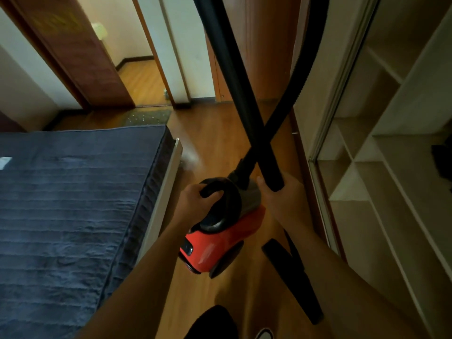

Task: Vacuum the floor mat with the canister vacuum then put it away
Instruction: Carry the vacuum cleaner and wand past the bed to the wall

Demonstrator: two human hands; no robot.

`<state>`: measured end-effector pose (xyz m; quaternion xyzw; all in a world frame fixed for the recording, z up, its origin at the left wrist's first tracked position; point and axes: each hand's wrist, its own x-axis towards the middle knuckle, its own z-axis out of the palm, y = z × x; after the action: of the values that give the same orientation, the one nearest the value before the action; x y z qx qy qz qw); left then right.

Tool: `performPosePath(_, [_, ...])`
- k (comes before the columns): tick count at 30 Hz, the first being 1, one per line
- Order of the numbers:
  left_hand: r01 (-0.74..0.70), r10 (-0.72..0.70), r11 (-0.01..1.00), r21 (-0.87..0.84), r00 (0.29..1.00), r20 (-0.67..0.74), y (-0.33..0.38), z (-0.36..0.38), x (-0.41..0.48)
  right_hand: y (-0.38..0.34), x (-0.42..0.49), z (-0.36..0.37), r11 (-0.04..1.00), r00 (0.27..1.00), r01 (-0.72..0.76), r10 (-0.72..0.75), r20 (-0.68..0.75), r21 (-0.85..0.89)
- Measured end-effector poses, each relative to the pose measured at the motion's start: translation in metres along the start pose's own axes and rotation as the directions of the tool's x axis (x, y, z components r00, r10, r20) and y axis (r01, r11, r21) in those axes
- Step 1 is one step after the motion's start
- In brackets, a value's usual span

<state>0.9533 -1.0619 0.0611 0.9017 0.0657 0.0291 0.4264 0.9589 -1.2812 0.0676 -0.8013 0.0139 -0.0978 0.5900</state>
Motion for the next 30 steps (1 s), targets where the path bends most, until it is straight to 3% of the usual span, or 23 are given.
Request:
performPosePath(7, [0.034, -0.035, 0.999, -0.016, 0.998, -0.044, 0.0, 0.016, 0.098, 0.019, 0.092, 0.021, 0.998, 0.999, 0.05, -0.049, 0.015, -0.045])
performPosePath(20, [0.027, -0.023, 0.996, -0.086, 0.999, 0.043, -0.015, 0.014, 0.368, 0.022, 0.345, 0.12, 0.998, 0.999, 0.044, -0.045, -0.022, -0.047])
performPosePath(30, [0.017, -0.015, 0.993, -0.114, 1.0, 0.016, -0.01, 0.0, 0.509, 0.013, 0.48, 0.167, 0.992, 0.994, 0.104, -0.101, 0.044, -0.075])
